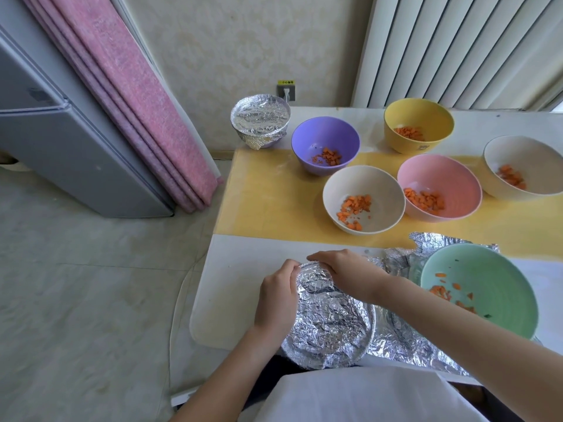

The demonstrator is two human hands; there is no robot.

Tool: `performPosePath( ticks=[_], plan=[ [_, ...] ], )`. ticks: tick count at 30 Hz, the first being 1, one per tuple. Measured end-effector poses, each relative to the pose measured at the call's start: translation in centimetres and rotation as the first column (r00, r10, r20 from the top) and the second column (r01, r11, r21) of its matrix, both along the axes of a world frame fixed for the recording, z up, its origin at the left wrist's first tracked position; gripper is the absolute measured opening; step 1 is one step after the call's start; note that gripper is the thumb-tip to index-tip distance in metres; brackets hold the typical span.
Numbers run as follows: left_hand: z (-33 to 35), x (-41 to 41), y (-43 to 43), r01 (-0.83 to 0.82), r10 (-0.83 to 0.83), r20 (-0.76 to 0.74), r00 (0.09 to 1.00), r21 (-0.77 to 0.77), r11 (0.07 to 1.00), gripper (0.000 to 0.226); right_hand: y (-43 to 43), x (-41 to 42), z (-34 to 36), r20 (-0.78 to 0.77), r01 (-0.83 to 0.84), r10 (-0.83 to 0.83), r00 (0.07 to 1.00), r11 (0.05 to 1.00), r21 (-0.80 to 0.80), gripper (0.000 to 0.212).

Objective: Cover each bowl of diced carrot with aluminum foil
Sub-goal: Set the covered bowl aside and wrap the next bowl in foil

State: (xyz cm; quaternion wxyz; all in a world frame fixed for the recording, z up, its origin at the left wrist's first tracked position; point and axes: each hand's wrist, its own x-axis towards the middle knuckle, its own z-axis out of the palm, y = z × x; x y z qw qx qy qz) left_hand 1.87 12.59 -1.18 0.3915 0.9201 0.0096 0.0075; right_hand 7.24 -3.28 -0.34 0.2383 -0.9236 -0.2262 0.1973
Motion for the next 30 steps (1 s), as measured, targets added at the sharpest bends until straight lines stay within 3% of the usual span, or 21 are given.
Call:
performPosePath(
  ticks=[6, 13, 19, 30],
  plan=[
    [0.0, -0.5, 0.1, 0.017, -0.017, 0.001, 1.000, 0.017, 1.000, 0.016, 0.1, 0.2, -0.6, 0.001, -0.067, 0.067, 0.998, 0.994, -0.083, 0.062],
    [-0.2, -0.5, 0.0, 0.008, -0.008, -0.011, 1.000, 0.010, 1.000, 0.017, 0.8, 0.4, -1.2, 0.024, -0.067, 0.067, 0.997, 0.998, 0.000, 0.045],
    [-0.8, -0.7, -0.2, -0.042, 0.039, -0.040, 0.998, -0.082, 0.996, 0.011, 0.9, 0.4, -1.0, 0.009, -0.091, 0.092, 0.996, 0.994, -0.063, 0.051],
    [-0.8, -1.0, -0.3, -0.056, 0.056, -0.084, 0.995, 0.004, 0.998, 0.016, 2.3, 0.5, 1.0, -0.030, -0.169, 0.166, 0.986, 0.973, -0.158, 0.037]
  ],
)
